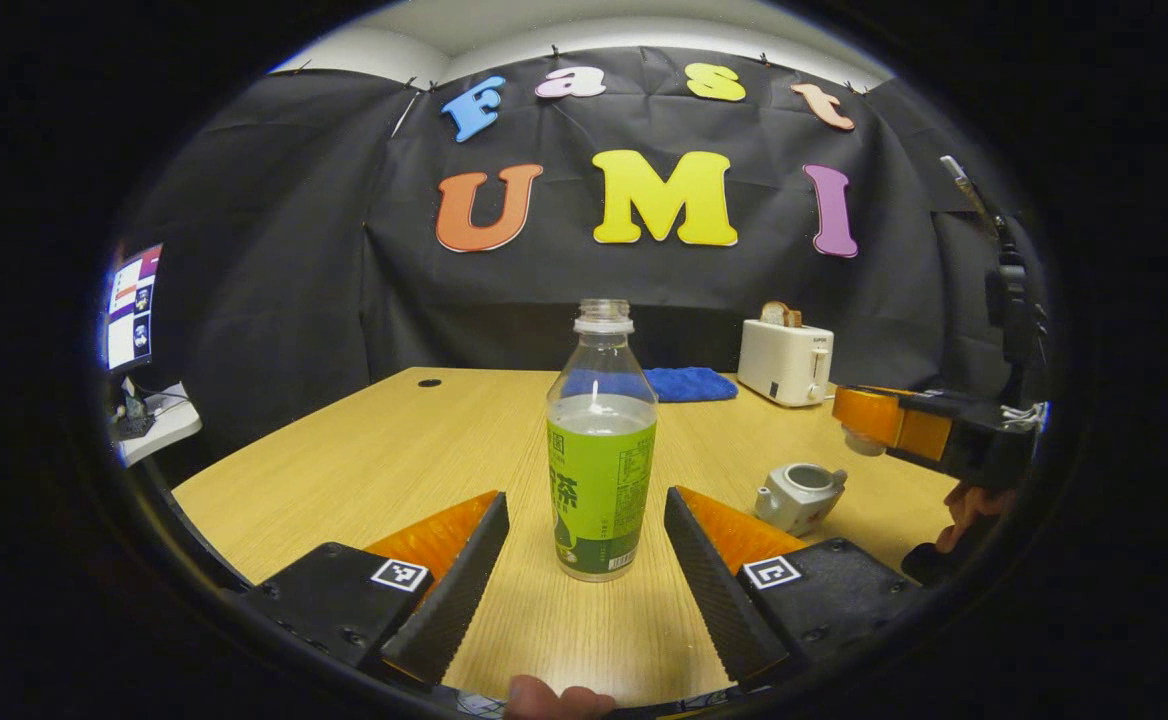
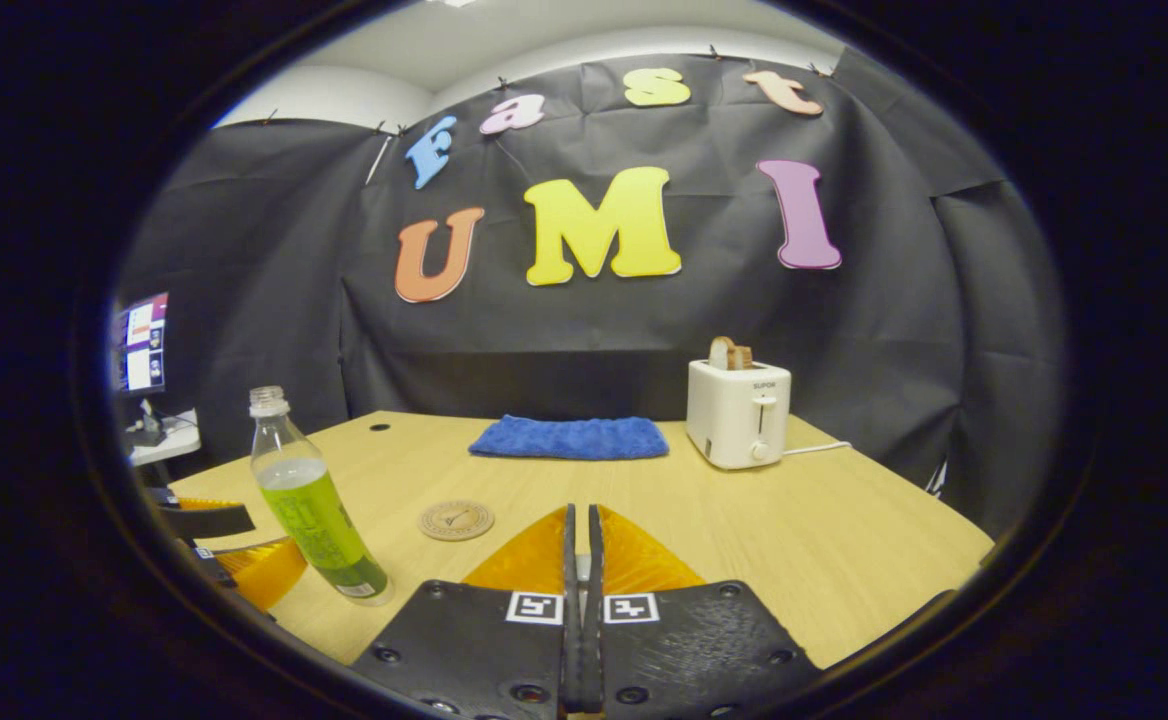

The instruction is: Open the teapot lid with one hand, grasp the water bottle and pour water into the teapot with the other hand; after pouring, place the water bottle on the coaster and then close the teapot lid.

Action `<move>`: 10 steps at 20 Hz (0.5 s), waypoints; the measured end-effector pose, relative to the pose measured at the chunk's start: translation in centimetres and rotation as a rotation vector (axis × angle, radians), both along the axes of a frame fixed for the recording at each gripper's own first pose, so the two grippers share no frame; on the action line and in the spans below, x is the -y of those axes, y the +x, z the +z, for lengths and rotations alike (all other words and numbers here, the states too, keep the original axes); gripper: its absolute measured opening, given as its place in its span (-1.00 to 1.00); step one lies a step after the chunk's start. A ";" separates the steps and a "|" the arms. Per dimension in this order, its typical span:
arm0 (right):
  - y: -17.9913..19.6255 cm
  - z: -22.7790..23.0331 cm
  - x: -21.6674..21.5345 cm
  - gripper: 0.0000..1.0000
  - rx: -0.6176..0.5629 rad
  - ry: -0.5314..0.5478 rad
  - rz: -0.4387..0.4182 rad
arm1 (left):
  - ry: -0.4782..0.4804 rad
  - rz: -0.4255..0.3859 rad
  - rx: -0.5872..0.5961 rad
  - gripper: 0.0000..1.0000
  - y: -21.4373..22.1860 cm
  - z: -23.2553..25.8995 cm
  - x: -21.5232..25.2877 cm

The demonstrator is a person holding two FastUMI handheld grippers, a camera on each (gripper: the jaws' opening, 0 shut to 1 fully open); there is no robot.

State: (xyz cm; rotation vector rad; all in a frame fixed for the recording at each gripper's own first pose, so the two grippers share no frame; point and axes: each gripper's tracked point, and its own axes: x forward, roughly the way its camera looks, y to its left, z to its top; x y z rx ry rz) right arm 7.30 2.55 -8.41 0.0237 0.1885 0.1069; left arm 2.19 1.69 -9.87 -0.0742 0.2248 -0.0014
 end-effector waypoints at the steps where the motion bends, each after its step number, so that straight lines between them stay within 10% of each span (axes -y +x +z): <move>1: -0.2 0.1 0.2 -1.00 0.003 0.000 -0.001 | -0.002 -0.001 -0.006 0.96 0.5 -0.4 0.1; 10: -0.7 0.1 2.0 -0.99 0.009 -0.013 -0.019 | 0.024 -0.006 -0.033 0.96 3.3 -2.3 0.5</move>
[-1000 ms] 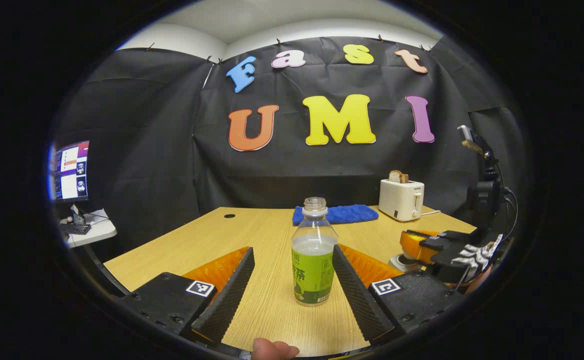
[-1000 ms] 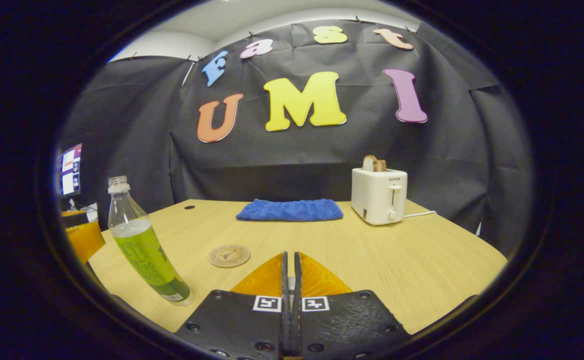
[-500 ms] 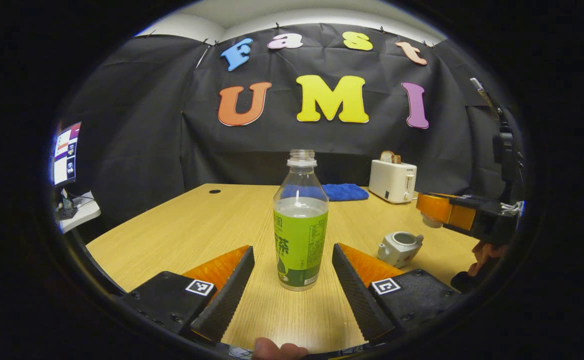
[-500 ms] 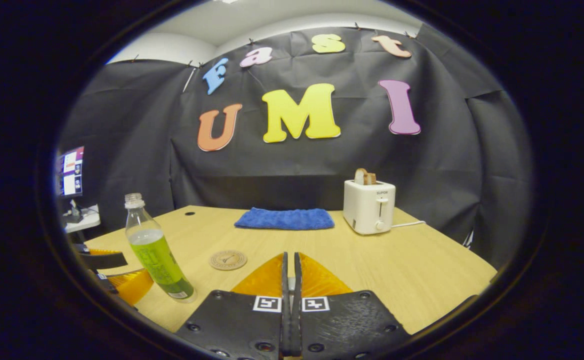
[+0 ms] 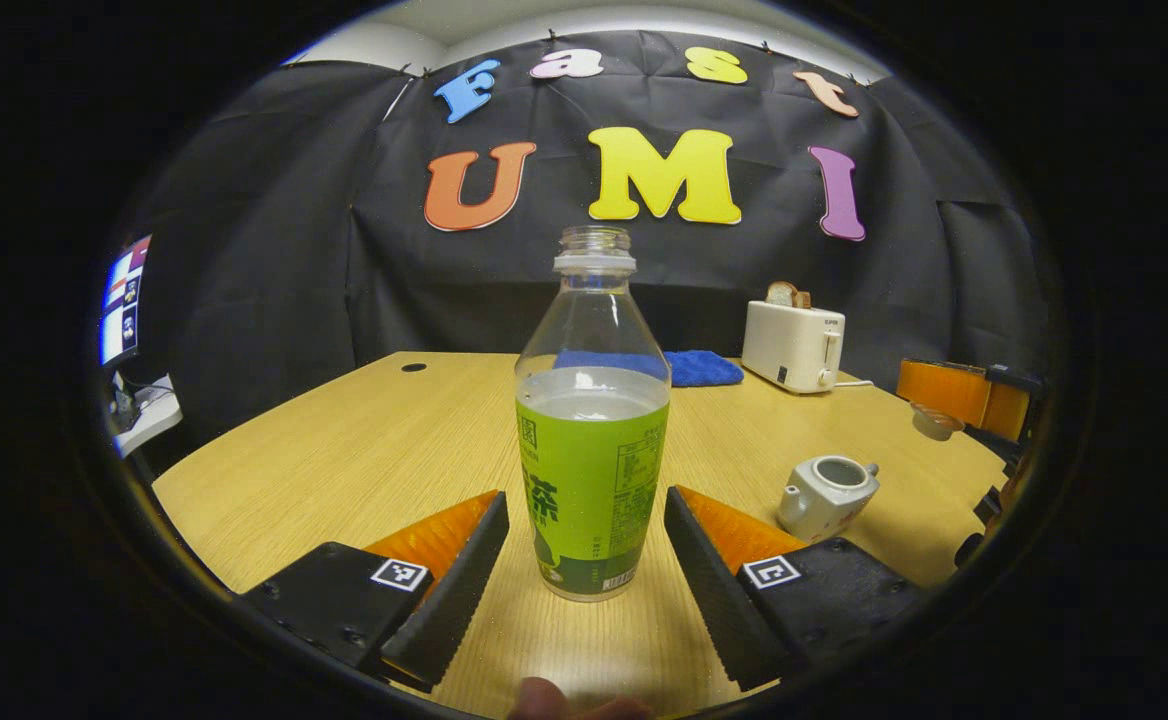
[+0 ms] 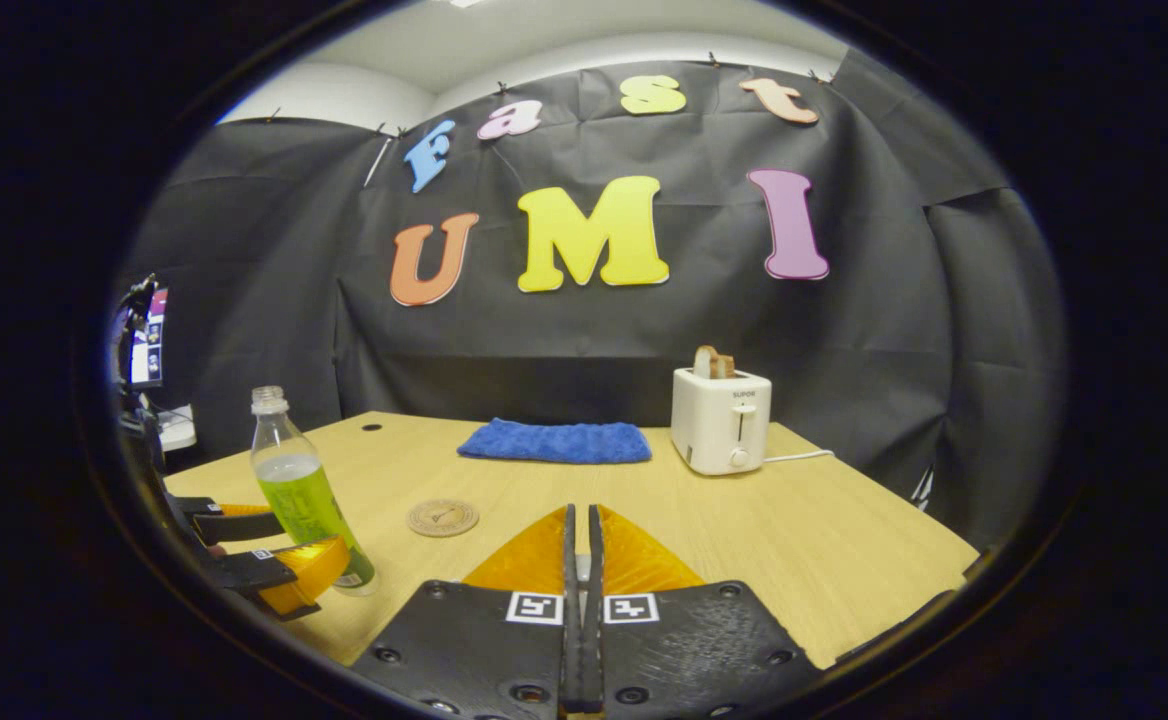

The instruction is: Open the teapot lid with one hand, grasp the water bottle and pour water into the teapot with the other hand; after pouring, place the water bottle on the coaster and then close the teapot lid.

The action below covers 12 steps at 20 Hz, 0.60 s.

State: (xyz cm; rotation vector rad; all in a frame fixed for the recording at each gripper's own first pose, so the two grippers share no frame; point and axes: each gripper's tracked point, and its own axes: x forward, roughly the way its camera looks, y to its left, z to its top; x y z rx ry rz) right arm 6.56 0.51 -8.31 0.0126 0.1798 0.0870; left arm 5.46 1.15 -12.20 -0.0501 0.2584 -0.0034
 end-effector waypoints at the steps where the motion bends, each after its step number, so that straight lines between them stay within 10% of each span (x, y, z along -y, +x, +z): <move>1: 0.0 0.1 0.1 -0.99 0.001 0.003 0.000 | 0.011 0.003 0.003 0.96 0.0 0.1 -0.1; 12: -0.8 0.4 1.4 -0.99 0.005 0.025 0.008 | 0.156 0.009 -0.006 0.54 0.1 1.0 -1.0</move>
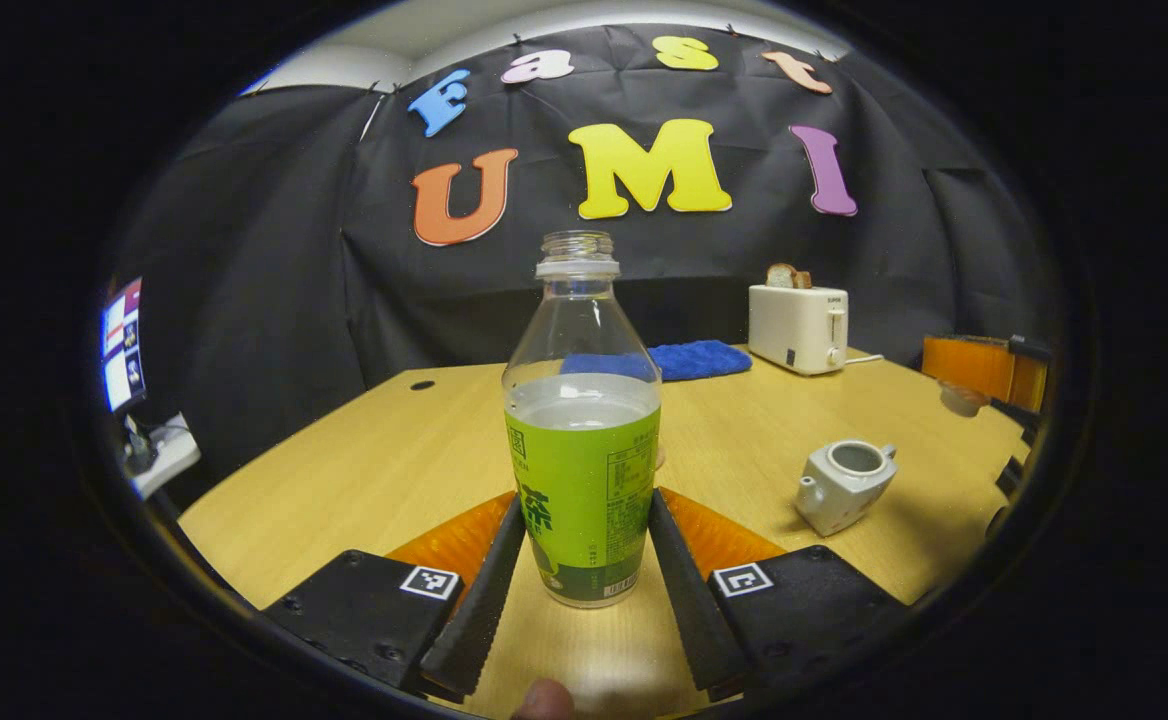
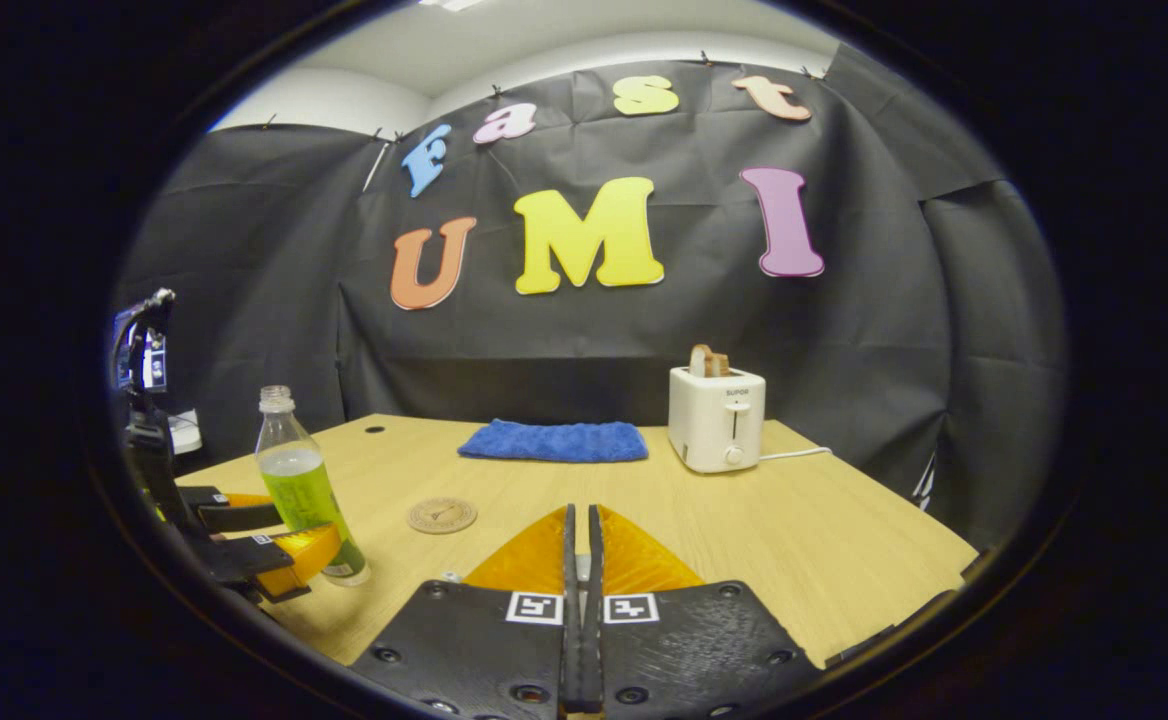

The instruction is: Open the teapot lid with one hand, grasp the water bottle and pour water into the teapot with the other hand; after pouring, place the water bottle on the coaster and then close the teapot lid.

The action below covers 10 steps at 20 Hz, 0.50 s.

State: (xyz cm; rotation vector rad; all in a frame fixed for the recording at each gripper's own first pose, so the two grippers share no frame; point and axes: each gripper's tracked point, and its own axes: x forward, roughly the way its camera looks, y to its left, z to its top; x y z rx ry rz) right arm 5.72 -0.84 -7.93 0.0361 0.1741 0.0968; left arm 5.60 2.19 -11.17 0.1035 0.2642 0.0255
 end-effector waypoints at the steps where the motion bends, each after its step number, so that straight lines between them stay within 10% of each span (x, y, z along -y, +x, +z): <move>1: -0.1 0.2 0.3 -0.99 0.001 0.006 -0.001 | 0.028 -0.007 -0.005 0.53 -0.1 0.3 -0.1; 10: -1.1 0.3 2.8 -0.99 -0.009 0.007 0.003 | 0.508 -0.028 -0.054 0.48 -0.3 3.3 -2.9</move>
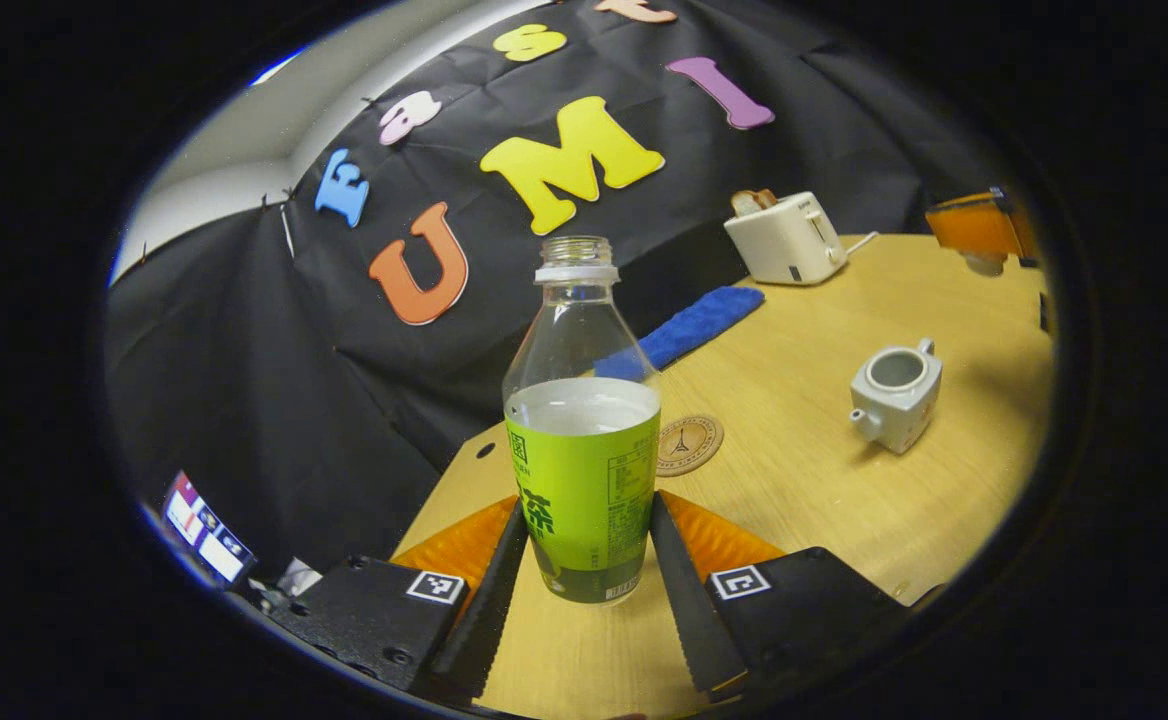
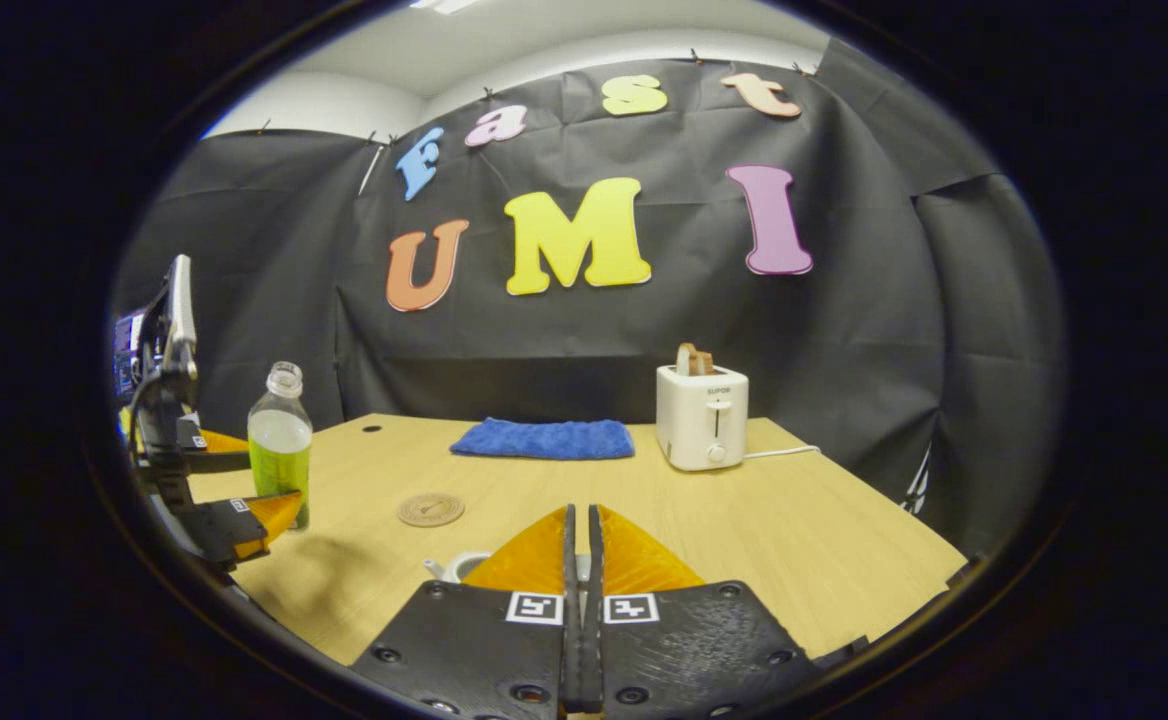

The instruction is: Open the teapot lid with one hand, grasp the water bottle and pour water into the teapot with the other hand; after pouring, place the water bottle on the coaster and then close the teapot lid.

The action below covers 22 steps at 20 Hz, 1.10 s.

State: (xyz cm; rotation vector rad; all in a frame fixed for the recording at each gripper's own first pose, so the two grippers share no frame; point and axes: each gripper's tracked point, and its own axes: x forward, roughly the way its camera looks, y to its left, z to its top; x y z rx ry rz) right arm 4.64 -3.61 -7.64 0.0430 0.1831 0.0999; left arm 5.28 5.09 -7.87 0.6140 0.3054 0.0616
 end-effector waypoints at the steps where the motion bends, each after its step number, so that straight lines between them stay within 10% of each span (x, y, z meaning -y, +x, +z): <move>1: -0.1 0.2 0.2 -1.00 0.002 0.004 0.000 | 0.055 -0.006 -0.016 0.48 0.1 0.2 -0.2; 10: -0.8 -0.1 3.1 -0.99 0.010 0.017 -0.015 | 0.547 -0.102 -0.075 0.48 1.2 0.6 0.7; 22: -1.4 -1.4 6.9 -1.00 -0.004 0.046 -0.051 | 0.944 -0.222 -0.179 0.47 2.3 1.0 3.7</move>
